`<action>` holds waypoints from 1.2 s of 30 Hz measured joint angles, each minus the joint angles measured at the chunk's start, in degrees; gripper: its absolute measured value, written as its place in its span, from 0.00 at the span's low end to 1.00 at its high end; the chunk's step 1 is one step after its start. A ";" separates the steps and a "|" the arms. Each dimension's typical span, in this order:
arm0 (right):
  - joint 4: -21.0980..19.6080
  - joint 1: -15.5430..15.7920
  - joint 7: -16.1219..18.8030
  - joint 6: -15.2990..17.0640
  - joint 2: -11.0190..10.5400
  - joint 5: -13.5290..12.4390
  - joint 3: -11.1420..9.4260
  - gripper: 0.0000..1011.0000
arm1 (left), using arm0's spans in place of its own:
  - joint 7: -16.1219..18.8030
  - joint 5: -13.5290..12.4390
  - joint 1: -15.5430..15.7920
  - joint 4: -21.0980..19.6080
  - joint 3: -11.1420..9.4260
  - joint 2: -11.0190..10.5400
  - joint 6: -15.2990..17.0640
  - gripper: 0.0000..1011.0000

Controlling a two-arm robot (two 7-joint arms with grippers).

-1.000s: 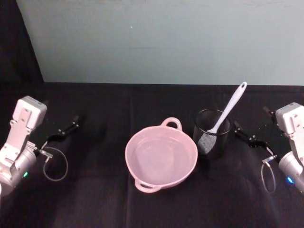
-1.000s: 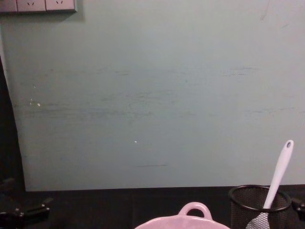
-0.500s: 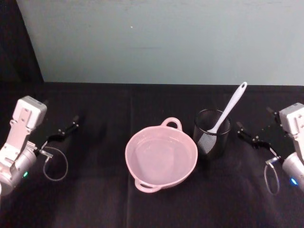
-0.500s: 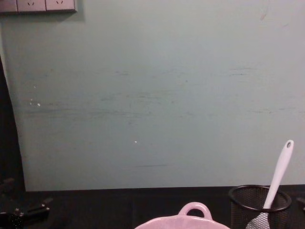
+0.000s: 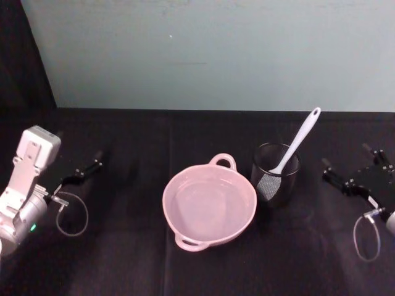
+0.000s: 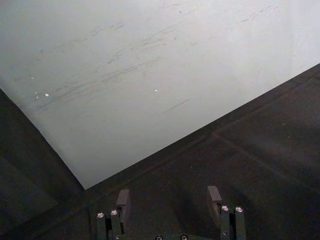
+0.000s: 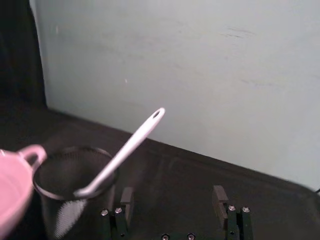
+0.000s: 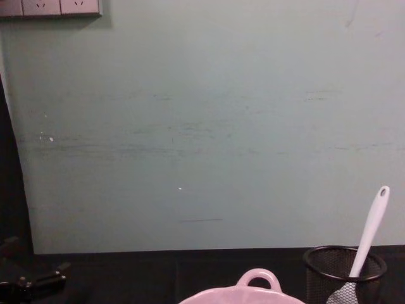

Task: Use the one hand to pick up the spoon and stir the clear water in the bowl.

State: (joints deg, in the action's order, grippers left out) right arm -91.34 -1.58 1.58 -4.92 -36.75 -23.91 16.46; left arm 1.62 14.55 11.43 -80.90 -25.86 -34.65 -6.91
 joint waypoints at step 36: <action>20.58 -18.70 25.87 21.30 11.38 -36.36 -2.57 0.99 | 0.00 0.00 0.00 0.00 0.00 0.00 0.00 0.99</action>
State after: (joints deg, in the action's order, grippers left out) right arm -70.75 -20.28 27.45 16.39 -25.37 -60.26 13.89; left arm 1.62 14.55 11.43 -80.90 -25.86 -34.65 -6.91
